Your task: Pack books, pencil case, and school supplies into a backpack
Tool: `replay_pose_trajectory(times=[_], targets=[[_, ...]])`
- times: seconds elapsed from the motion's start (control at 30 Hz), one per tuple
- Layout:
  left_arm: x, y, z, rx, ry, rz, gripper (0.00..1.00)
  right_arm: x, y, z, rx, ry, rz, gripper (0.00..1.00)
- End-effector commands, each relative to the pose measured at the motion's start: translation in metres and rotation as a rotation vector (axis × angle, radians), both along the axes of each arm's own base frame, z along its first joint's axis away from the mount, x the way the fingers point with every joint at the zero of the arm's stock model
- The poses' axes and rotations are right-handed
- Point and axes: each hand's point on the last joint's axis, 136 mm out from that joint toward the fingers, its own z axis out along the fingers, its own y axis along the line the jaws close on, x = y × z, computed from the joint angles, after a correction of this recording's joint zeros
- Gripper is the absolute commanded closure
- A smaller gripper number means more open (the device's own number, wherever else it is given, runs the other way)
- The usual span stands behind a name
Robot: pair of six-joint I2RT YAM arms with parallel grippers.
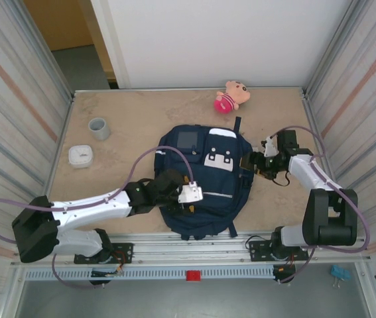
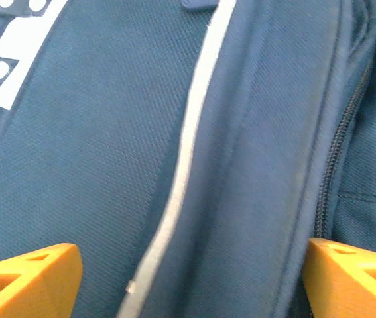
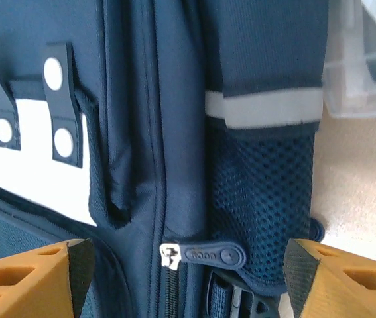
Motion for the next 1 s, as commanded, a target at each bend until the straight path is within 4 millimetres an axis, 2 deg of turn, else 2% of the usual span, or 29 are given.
replay_pose_trajectory(times=[0.0,0.07,0.13,0.2,0.3,0.4,0.5,0.6,0.67,0.8,0.97], targets=[[0.02,-0.021,0.055,-0.177,-0.132,0.019,0.21,-0.002,0.008,0.007,0.047,-0.023,-0.008,0.24],[0.025,-0.019,0.053,-0.167,-0.135,0.034,0.21,-0.004,0.011,0.008,0.061,-0.025,-0.004,0.24],[0.026,-0.019,0.049,-0.141,-0.115,0.026,0.17,-0.006,0.014,0.007,0.076,-0.02,0.002,0.24],[0.014,-0.022,0.047,-0.133,-0.07,-0.03,0.11,-0.007,0.017,0.007,0.089,-0.017,0.007,0.24],[0.002,-0.022,0.052,-0.168,-0.051,-0.077,0.09,-0.008,0.025,0.009,0.119,-0.02,0.019,0.24],[-0.002,-0.015,0.054,-0.182,-0.06,-0.093,0.06,-0.007,0.035,0.011,0.157,-0.023,0.034,0.24],[0.003,-0.002,0.055,-0.161,-0.108,-0.086,0.04,-0.006,0.038,0.012,0.138,-0.027,0.047,0.25],[0.018,0.023,0.05,-0.084,-0.156,-0.033,0.03,-0.006,0.039,0.025,0.107,-0.078,0.061,0.25],[0.019,0.037,0.044,-0.044,-0.15,-0.042,0.04,-0.007,0.039,0.036,0.092,-0.126,0.061,0.24],[0.004,0.043,0.028,0.039,-0.135,-0.153,0.04,-0.01,0.038,0.046,0.089,-0.145,0.057,0.23],[0.004,0.043,0.008,0.119,-0.118,-0.198,0.03,-0.01,0.037,0.038,0.086,-0.113,0.051,0.22]])
